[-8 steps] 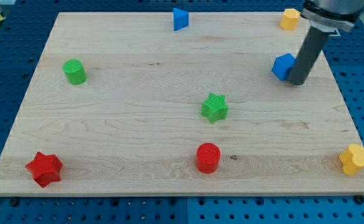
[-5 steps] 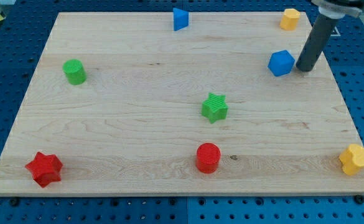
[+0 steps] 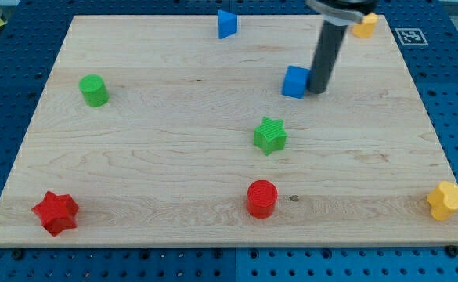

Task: Slide blue cube towards top left

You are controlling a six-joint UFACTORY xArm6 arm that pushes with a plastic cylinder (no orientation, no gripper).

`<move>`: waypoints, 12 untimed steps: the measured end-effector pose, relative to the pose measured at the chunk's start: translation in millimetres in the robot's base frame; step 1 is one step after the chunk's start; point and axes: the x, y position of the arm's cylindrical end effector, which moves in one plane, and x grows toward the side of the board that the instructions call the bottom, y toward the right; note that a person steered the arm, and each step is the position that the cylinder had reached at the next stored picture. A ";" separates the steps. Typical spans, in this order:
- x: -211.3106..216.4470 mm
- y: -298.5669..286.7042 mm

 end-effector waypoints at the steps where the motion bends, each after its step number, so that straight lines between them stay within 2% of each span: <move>1: -0.2 -38.2; 4: -27.1 -136.8; 6: -29.4 -217.0; 8: -66.3 -232.2; 12: -71.6 -297.6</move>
